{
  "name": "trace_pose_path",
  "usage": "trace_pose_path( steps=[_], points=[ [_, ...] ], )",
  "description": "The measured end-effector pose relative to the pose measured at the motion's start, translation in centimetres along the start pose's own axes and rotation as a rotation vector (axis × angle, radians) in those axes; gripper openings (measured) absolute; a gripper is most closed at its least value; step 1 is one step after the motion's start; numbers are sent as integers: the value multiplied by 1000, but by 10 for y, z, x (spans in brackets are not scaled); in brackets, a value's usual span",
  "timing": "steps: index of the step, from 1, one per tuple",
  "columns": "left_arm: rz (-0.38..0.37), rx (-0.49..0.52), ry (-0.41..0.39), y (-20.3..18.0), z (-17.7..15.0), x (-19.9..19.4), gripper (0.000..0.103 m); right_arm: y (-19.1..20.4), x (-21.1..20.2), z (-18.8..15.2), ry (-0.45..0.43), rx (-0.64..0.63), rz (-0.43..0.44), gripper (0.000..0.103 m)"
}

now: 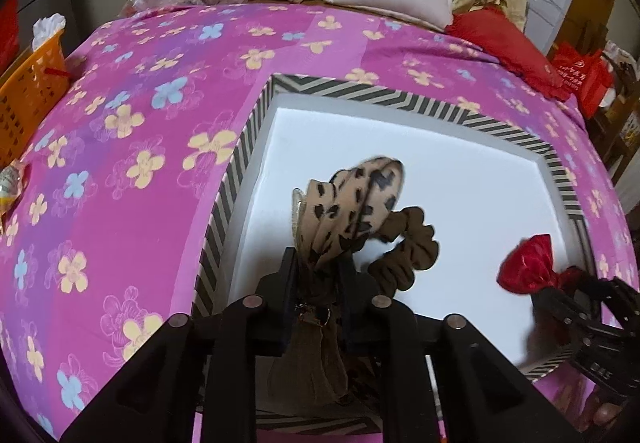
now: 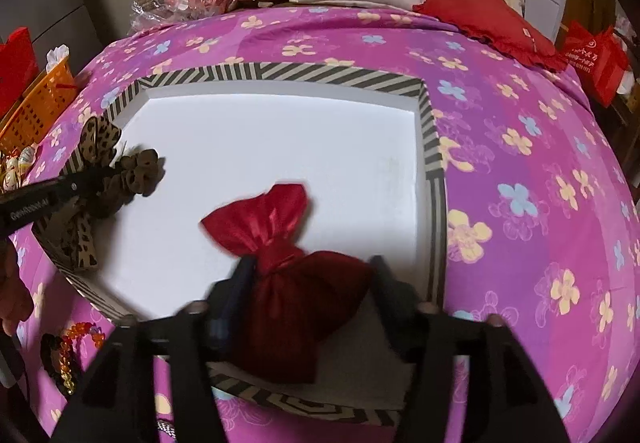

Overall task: Organize jewelry
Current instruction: 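Carry both bows into the striped tray and open both grippers to release them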

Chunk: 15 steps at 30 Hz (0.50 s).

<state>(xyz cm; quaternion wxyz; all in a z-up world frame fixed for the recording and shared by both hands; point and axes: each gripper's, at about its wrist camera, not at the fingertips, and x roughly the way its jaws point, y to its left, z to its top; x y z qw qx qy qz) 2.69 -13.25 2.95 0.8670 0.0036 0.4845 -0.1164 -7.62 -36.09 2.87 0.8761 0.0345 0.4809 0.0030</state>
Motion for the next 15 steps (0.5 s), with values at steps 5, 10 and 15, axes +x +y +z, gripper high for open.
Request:
trace_pose_path(
  steps=[5,10,15],
  points=[
    [18,11,-7,-2,-1,-2,18,-4,-7,-1,-15,32,20,66],
    [9,18,-45,-6,-1,-16,26,-6,-26,-3,-64,53,38,71],
    [10,32,-121,-8,-4,-47,28,-5,-49,-10,-115,66,58,78]
  ],
)
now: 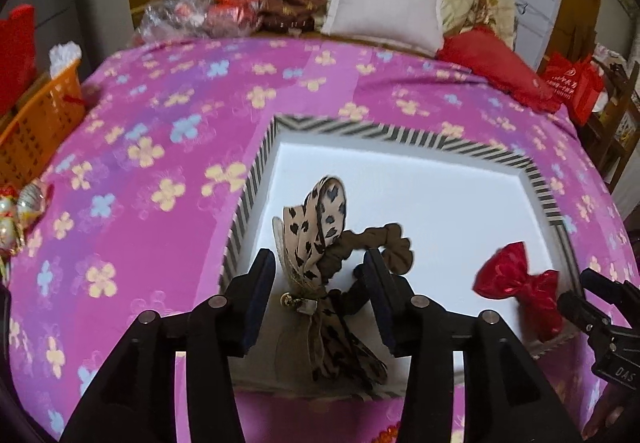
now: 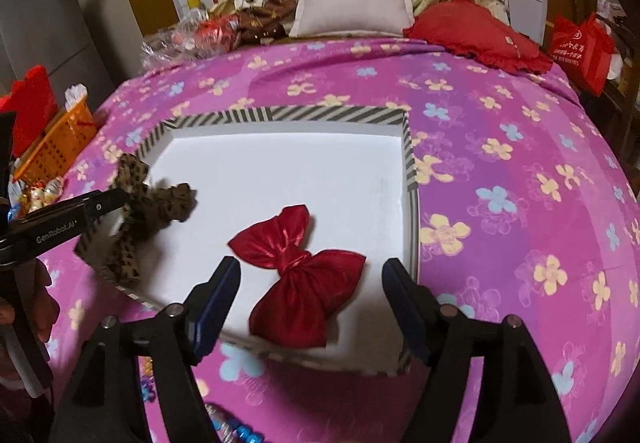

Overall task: Organize jewelry
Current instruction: 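Carry both bows into the striped tray and open both grippers to release them, then withdraw both grippers from the tray toward the remaining bracelets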

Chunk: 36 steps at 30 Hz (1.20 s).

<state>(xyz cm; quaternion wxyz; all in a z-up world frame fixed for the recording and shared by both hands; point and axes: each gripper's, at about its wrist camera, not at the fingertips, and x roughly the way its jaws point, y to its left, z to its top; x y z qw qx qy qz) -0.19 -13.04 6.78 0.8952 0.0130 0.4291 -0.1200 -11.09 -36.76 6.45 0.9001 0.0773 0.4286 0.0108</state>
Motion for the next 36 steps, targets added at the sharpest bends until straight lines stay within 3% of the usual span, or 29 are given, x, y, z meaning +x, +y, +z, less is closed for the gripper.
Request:
trace_pose_path(
  steps=[11,16,21,36],
  points=[
    [-3,27,-61,-3,-29,-56,28,11,-40,-34,-28,-9,31,83],
    [-4,34,-54,-4,-49,-71,28,13,-55,-50,-31,-13,25,84],
    [8,40,-54,-3,-68,-83,28,11,-68,-66,-34,-8,10,91],
    [0,40,-21,8,-110,-106,28,10,-91,-100,-16,-36,-3,91]
  ],
)
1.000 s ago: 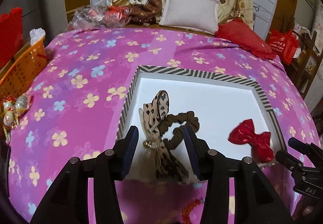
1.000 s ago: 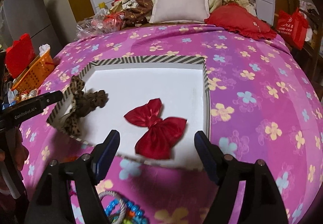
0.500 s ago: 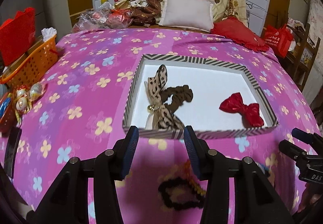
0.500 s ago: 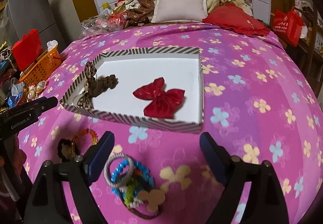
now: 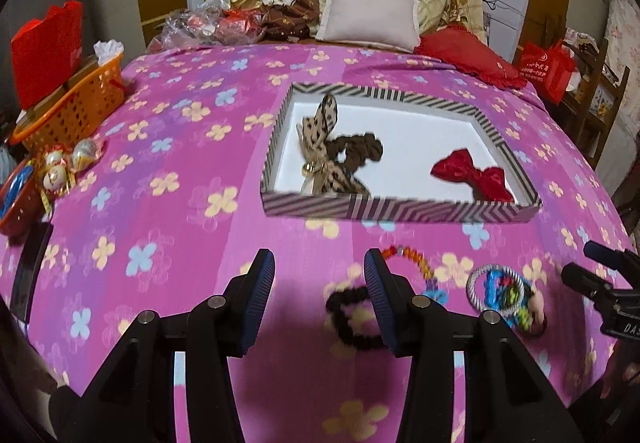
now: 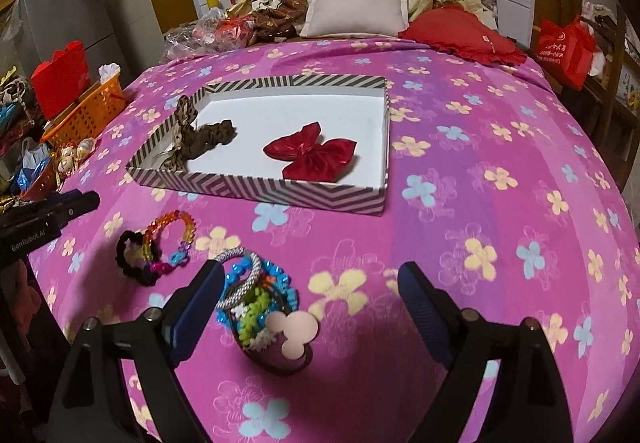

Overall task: Organize jewelry
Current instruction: 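Withdraw both grippers from the tray toward the remaining bracelets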

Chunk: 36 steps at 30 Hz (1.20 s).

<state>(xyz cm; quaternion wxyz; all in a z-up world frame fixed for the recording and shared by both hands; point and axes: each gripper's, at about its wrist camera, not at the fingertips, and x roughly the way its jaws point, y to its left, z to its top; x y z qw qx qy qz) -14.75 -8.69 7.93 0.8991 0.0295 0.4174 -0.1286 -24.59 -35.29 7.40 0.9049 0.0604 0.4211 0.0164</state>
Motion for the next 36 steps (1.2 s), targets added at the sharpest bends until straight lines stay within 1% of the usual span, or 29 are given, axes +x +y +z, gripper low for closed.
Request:
trace_pose_path(
  steps=[4,10,18,19,22,30,34,36],
  points=[
    [-22,-18,38,8,-12,2,28,2,-4,-6,2,-6,6,91],
    [-24,-40,72,17,-24,6,28,1,-6,-10,4,-12,2,91],
    [-52,-47,88,13,-26,8,28,4,0,-18,29,-34,7,91],
    [-60,-52,94,13,-25,10,28,5,1,-17,29,-40,6,90],
    [-70,-64,101,12,-22,11,28,10,4,-15,35,-53,10,80],
    [-62,-70,101,13,-20,12,28,20,9,-13,39,-81,16,75],
    [-63,-75,92,13,-19,11,28,25,10,-11,33,-104,6,66],
    [-60,-69,91,11,-19,10,28,28,10,-10,32,-111,8,64]
  ],
)
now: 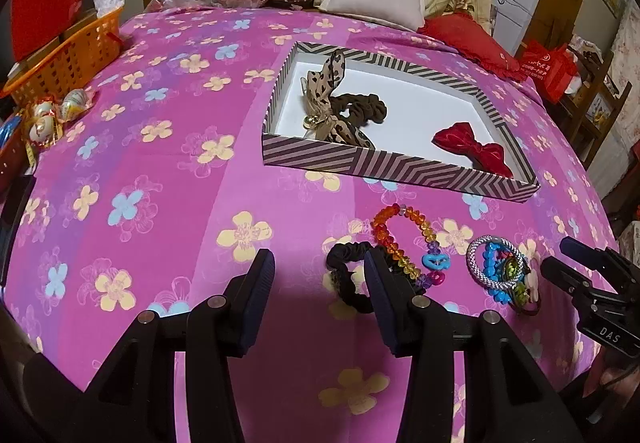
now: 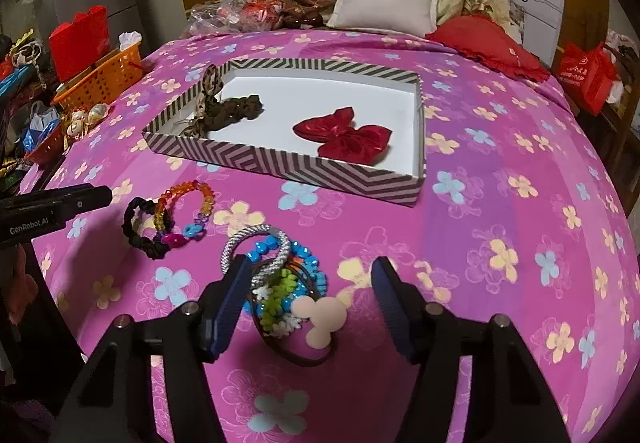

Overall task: Organize jewelry
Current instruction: 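Withdraw both grippers from the tray toward the remaining bracelets, then grasp the silver braided bangle with the right gripper while the left grasps the orange beaded bracelet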

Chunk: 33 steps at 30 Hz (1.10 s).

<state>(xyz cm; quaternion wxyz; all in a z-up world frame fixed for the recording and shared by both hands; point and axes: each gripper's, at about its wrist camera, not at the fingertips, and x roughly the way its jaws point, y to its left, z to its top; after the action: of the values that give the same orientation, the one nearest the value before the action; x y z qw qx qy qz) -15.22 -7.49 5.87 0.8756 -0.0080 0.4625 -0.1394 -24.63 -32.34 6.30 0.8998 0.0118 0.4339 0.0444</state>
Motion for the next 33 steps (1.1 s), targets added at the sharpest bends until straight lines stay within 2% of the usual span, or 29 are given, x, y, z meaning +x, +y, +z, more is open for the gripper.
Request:
trace_pose_path(
  steps=[7,17,23,33],
  points=[
    [17,-1,-3,3,0,0,28,7,2,0,2,-11,12,64],
    [-17,-25,21,5,6,8,28,11,7,0,12,-20,17,63],
    [-38,-40,31,2,12,12,28,16,16,1,29,-44,21,50],
    [-47,-15,40,-7,20,17,28,21,22,4,30,-58,32,46]
  ],
)
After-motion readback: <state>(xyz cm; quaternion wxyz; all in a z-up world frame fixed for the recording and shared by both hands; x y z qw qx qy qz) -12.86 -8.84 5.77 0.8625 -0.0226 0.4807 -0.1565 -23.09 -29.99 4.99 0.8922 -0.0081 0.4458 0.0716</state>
